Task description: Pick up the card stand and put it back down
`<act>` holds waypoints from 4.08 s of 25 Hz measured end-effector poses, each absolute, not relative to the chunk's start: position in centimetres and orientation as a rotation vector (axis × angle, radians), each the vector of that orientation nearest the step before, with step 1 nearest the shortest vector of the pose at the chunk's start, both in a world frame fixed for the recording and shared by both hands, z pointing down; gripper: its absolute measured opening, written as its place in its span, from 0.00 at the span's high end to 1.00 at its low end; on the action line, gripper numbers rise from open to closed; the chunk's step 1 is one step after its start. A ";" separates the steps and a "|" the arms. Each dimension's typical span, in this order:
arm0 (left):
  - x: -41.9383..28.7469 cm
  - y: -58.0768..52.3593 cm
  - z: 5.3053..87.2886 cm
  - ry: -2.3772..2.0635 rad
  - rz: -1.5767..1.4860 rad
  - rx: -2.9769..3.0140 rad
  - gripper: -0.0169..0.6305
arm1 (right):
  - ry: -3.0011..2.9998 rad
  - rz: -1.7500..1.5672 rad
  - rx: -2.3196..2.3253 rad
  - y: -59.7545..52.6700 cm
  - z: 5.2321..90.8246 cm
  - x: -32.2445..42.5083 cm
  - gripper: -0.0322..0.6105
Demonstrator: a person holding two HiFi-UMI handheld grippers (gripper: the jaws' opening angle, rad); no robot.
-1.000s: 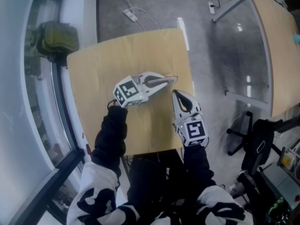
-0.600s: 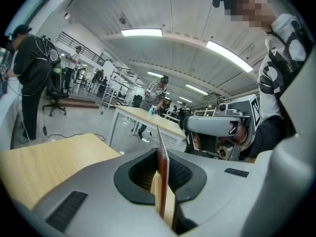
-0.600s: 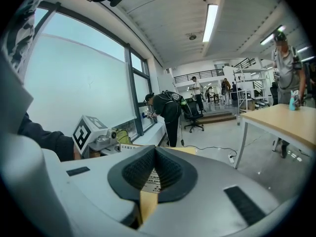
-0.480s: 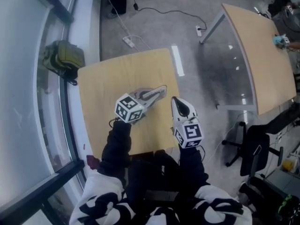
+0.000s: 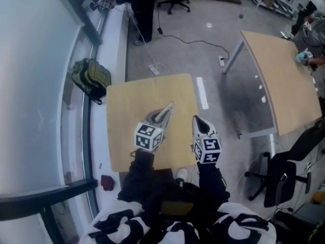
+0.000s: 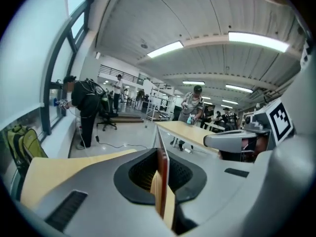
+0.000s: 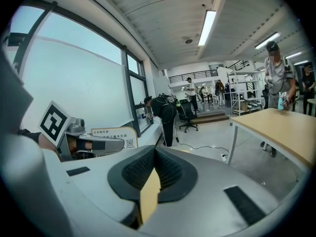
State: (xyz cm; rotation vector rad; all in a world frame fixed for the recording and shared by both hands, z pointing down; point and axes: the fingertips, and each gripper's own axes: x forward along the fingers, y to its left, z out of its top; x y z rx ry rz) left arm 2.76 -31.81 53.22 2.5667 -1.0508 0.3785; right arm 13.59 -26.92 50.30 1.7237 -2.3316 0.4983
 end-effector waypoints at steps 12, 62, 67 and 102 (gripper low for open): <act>0.2 -25.7 47.1 -1.331 0.198 2.591 0.94 | -2.497 0.359 1.599 -24.0 44.4 9.6 0.91; -6.1 -16.1 51.1 -1.385 0.150 2.538 0.94 | -2.553 0.235 1.378 -17.2 46.7 2.5 0.91; -6.3 -16.2 56.5 -1.338 0.224 2.437 0.94 | -2.507 0.330 1.345 -16.9 50.0 2.9 0.91; -17.9 -37.0 67.8 -1.162 0.538 2.547 0.94 | -2.302 0.684 1.333 -33.1 63.7 4.0 0.91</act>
